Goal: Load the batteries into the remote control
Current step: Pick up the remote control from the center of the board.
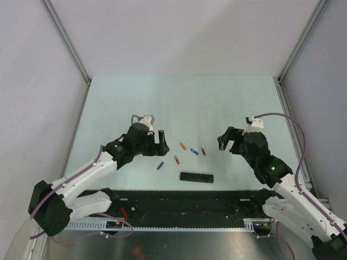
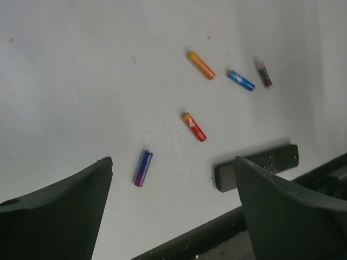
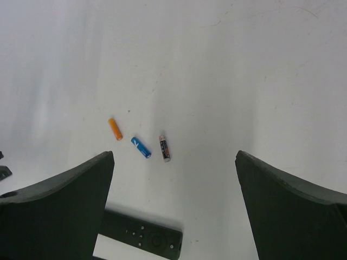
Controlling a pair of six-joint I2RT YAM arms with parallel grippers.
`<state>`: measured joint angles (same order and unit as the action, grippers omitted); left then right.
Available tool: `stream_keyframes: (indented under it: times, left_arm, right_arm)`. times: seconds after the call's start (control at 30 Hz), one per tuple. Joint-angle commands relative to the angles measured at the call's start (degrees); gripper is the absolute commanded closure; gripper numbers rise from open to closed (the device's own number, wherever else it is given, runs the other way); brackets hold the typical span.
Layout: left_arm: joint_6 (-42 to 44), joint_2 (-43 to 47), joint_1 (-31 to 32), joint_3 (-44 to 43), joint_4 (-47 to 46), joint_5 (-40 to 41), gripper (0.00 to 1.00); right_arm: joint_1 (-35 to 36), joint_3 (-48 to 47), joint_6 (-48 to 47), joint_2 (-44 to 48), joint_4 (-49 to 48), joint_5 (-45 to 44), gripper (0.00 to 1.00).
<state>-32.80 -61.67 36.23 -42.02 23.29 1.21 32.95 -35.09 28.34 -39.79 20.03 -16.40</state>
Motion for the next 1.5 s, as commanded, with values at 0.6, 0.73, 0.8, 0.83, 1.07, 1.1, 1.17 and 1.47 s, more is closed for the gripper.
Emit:
stream_keyframes:
  times: [0.6, 0.73, 0.8, 0.83, 1.07, 1.1, 1.17, 1.47]
  left_arm:
    - [50.09, -13.64, 34.26, -9.22, -2.72, -12.12, 0.12]
    - [54.14, -17.5, 34.26, -10.71, -3.69, -10.01, 0.15]
    - [56.77, -19.44, 34.26, -12.12, -3.95, -9.56, 0.17]
    - [57.57, -21.72, 34.26, -12.73, -3.95, -9.21, 0.17]
    - [62.67, -30.26, 34.0, -15.64, -8.51, -6.75, 0.25]
    - [62.77, -30.61, 33.82, -15.64, -9.22, -7.19, 0.25]
    - [62.51, -31.4, 33.03, -15.64, -10.97, -7.72, 0.26]
    - [63.12, -35.71, 32.06, -16.69, -13.27, -9.74, 0.35]
  right_arm:
    - [0.62, -20.02, -1.09, 4.98, 20.13, 20.1, 0.0]
    - [0.62, -20.37, -1.35, 6.57, 22.06, 19.57, 0.0]
    - [0.71, -20.37, -1.53, 6.83, 22.94, 19.66, 0.0]
    - [0.63, -20.37, -1.62, 6.83, 23.03, 19.66, 0.0]
    - [0.8, -20.37, -1.09, 7.62, 22.68, 20.44, 0.0]
    - [0.71, -20.37, -1.0, 7.62, 22.6, 20.62, 0.0]
    - [0.71, -20.37, -0.83, 7.71, 22.68, 20.53, 0.0]
    - [0.71, -20.37, -0.83, 8.68, 23.12, 20.54, 0.0]
